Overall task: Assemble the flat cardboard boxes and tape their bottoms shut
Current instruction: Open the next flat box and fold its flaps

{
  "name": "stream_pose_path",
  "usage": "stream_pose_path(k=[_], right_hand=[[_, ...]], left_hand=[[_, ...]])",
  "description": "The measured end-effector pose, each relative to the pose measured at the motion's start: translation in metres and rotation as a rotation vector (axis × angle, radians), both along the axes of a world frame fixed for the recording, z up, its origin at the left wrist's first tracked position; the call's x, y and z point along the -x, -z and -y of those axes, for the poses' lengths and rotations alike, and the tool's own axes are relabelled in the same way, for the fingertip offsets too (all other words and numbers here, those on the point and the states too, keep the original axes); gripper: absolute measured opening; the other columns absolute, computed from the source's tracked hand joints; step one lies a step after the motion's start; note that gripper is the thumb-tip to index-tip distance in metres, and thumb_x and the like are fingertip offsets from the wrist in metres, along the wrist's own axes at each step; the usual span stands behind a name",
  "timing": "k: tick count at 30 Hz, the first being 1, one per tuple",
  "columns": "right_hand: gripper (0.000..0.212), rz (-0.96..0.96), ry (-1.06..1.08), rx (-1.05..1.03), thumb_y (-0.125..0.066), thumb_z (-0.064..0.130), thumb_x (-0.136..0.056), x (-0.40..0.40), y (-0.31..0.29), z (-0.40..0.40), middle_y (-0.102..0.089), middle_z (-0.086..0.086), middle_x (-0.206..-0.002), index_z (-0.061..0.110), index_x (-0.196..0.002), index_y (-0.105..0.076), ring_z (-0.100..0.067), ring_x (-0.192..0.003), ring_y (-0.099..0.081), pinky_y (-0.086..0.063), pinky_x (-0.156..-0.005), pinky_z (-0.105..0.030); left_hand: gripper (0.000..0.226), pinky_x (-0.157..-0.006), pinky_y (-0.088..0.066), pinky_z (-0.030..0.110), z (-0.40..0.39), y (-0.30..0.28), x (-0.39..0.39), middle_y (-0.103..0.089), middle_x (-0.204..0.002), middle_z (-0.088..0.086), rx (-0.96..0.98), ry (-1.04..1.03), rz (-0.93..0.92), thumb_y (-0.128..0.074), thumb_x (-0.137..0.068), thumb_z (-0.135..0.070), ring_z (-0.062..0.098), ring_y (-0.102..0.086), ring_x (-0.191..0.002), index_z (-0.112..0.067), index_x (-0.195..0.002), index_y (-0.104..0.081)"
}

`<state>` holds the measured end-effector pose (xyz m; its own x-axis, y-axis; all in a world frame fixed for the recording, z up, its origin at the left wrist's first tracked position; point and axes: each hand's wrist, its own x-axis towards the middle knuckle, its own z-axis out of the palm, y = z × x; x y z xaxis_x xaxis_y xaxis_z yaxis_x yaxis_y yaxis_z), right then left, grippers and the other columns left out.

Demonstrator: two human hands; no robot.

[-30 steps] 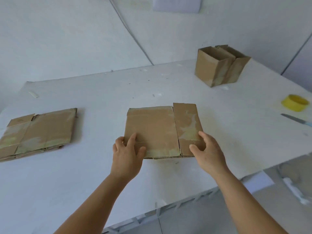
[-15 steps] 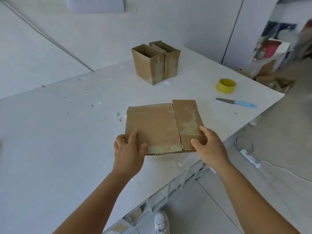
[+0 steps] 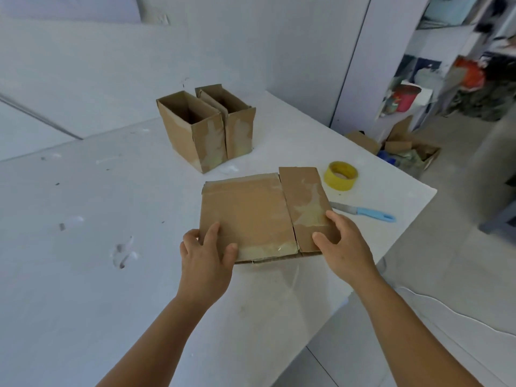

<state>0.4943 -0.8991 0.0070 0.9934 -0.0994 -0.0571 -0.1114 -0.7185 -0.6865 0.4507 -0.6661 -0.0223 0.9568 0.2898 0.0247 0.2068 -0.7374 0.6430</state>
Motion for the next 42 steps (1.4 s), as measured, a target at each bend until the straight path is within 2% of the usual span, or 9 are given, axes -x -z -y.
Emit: stream_pose_path(k=[19,23,25,28,30,33,35,38,42], right_hand=[[0.048,-0.018,-0.383,-0.152,-0.046,0.039,-0.093,-0.144,-0.009,0.012,-0.044,0.006,-0.140,0.024,-0.139,-0.043,-0.012,-0.130,-0.040,-0.034,-0.106,-0.032],[0.045,-0.007,-0.494,-0.166,-0.030,0.050,-0.088,-0.170,-0.017,0.020,-0.055,0.000,-0.119,0.020,-0.105,-0.059,-0.019,-0.117,-0.048,-0.039,-0.093,-0.033],[0.047,0.010,-0.539,-0.221,-0.025,0.044,-0.091,-0.177,-0.024,0.027,-0.060,-0.008,-0.100,0.011,-0.094,-0.058,-0.024,-0.104,-0.054,-0.044,-0.084,-0.033],[0.043,-0.018,-0.583,-0.339,-0.022,0.029,-0.103,-0.187,-0.038,0.043,-0.057,0.007,-0.091,0.011,-0.111,-0.060,-0.009,-0.092,-0.050,-0.036,-0.084,-0.021],[0.044,-0.008,-0.595,-0.370,-0.020,0.036,-0.102,-0.193,-0.042,0.051,-0.051,0.016,-0.106,0.024,-0.129,-0.052,0.000,-0.104,-0.043,-0.031,-0.093,-0.017],[0.057,0.028,-0.638,-0.352,-0.013,0.066,-0.089,-0.200,-0.047,0.061,-0.056,0.018,-0.115,0.041,-0.132,-0.041,-0.011,-0.100,-0.060,-0.049,-0.090,-0.039],[0.058,0.034,-0.681,-0.329,-0.017,0.067,-0.088,-0.205,-0.050,0.068,-0.054,0.025,-0.106,0.041,-0.138,-0.033,-0.010,-0.087,-0.065,-0.052,-0.085,-0.041],[0.052,0.068,-0.728,-0.238,-0.028,0.054,-0.092,-0.209,-0.051,0.078,-0.055,0.017,-0.109,0.041,-0.142,-0.028,-0.015,-0.099,-0.062,-0.051,-0.090,-0.042],[0.059,0.096,-0.756,-0.232,-0.027,0.059,-0.087,-0.210,-0.052,0.086,-0.053,0.021,-0.103,0.040,-0.143,-0.029,-0.013,-0.105,-0.059,-0.047,-0.088,-0.032]], left_hand=[[0.054,-0.099,-0.034,0.034,0.049,-0.030,-0.072,-0.031,-0.134,0.009,0.060,-0.358,-0.051,-0.043,-0.094,-0.045,0.025,-0.029,-0.127,-0.024,-0.142,-0.035],[0.053,-0.090,-0.030,0.026,0.078,-0.041,-0.089,-0.039,-0.127,0.007,0.096,-0.431,-0.012,-0.043,-0.093,-0.048,0.023,-0.037,-0.122,-0.025,-0.140,-0.038],[0.056,-0.092,-0.033,0.027,0.091,-0.049,-0.097,-0.044,-0.127,0.005,0.107,-0.462,0.025,-0.044,-0.091,-0.050,0.023,-0.041,-0.123,-0.023,-0.140,-0.037],[0.064,-0.094,-0.041,0.032,0.109,-0.062,-0.105,-0.048,-0.135,0.002,0.171,-0.494,0.114,-0.050,-0.088,-0.051,0.021,-0.048,-0.120,-0.020,-0.141,-0.031],[0.064,-0.090,-0.043,0.027,0.119,-0.072,-0.106,-0.049,-0.134,-0.002,0.271,-0.537,0.194,-0.057,-0.086,-0.046,0.017,-0.052,-0.115,-0.020,-0.139,-0.031],[0.056,-0.081,-0.042,0.015,0.130,-0.080,-0.105,-0.053,-0.121,-0.011,0.401,-0.606,0.334,-0.070,-0.081,-0.032,0.007,-0.056,-0.104,-0.024,-0.126,-0.039],[0.042,-0.079,-0.042,0.010,0.134,-0.083,-0.105,-0.057,-0.113,-0.013,0.457,-0.626,0.421,-0.072,-0.079,-0.020,0.000,-0.057,-0.100,-0.029,-0.110,-0.045],[0.036,-0.086,-0.047,0.017,0.139,-0.084,-0.106,-0.062,-0.107,-0.012,0.482,-0.642,0.468,-0.070,-0.080,-0.012,0.002,-0.060,-0.100,-0.035,-0.099,-0.050],[0.024,-0.081,-0.054,0.028,0.145,-0.086,-0.105,-0.070,-0.100,-0.005,0.558,-0.655,0.482,-0.065,-0.084,-0.016,0.006,-0.067,-0.090,-0.020,-0.107,-0.063]])
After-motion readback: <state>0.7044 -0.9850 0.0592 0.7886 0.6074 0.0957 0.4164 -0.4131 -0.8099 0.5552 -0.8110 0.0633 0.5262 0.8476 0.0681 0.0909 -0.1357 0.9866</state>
